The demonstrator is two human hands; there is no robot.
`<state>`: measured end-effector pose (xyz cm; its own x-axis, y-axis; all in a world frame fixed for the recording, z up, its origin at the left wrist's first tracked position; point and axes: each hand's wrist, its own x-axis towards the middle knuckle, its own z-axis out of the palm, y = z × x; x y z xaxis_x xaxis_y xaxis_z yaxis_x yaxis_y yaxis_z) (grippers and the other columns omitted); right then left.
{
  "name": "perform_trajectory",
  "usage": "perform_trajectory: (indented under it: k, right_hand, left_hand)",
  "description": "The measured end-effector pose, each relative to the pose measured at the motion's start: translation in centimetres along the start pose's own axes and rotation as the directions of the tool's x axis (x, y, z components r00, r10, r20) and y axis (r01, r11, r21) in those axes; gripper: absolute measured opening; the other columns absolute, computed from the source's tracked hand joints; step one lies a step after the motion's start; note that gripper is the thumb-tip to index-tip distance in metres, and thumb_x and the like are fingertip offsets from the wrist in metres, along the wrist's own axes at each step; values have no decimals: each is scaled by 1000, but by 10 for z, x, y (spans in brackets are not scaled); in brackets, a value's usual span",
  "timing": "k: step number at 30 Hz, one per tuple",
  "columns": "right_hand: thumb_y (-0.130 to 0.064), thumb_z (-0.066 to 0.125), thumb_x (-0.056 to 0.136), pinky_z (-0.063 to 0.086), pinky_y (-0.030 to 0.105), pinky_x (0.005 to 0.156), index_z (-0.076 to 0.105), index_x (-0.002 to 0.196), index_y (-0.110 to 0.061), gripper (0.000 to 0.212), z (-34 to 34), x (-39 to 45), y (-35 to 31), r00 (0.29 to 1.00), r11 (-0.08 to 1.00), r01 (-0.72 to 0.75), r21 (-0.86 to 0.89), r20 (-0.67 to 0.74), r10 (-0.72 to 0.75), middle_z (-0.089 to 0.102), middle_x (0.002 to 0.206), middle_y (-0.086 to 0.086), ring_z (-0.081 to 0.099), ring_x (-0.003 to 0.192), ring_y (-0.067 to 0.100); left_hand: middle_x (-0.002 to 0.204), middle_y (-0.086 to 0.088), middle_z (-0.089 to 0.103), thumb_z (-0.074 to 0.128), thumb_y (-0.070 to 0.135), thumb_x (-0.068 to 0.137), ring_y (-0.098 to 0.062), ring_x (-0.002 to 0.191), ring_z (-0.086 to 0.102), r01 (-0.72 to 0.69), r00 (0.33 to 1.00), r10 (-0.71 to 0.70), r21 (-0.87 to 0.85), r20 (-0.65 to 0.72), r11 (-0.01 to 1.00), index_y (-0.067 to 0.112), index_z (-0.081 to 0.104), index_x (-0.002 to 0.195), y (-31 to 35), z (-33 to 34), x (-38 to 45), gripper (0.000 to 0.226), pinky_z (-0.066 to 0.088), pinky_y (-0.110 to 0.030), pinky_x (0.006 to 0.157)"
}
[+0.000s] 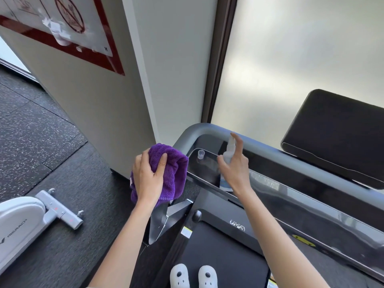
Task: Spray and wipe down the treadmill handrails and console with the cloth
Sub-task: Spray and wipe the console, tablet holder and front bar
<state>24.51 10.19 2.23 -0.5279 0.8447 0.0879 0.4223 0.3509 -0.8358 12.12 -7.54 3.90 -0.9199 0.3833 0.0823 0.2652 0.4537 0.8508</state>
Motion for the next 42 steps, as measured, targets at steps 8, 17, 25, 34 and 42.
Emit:
perform_trajectory:
  k: [8,17,25,34,42]
  right_hand:
    - [-8,72,86,42,15,55,42,129,-35,59,-88,-82,36,965,998,-34,-44,-263,21,50,51,8,49,50,22]
    - [2,64,82,39,31,53,41,121,-36,59,-105,-101,44,918,984,-140,-111,-387,87,45,51,-7,49,48,23]
    - [-3,64,84,39,34,55,42,130,-33,59,-115,-111,45,929,966,-202,-160,-343,138,41,46,-8,45,50,18]
    - [-1,68,85,43,28,55,40,128,-34,62,-159,-163,56,848,965,-233,-116,-510,143,43,47,-9,44,46,18]
    - [3,63,85,49,41,62,43,124,-26,52,-181,-166,69,827,977,-209,-49,-543,149,60,66,16,56,45,36]
  left_hand:
    - [112,-8,52,41,61,82,-30,109,52,-94,992,99,-61,78,994,6,55,124,21,23,-23,70,42,-42,96]
    - [108,0,47,44,56,85,-28,111,50,-100,978,117,-100,175,990,10,55,120,31,46,-40,59,38,-42,98]
    - [106,-6,50,45,55,87,-29,104,53,-100,968,120,-98,219,990,8,55,118,33,52,-44,57,41,-46,96]
    - [111,-4,51,45,53,87,-21,108,48,-140,924,183,-147,337,979,9,56,119,44,74,-64,55,35,-32,94]
    - [113,0,52,41,58,86,-17,105,49,-180,926,209,-119,315,976,14,56,121,52,79,-94,59,42,-41,93]
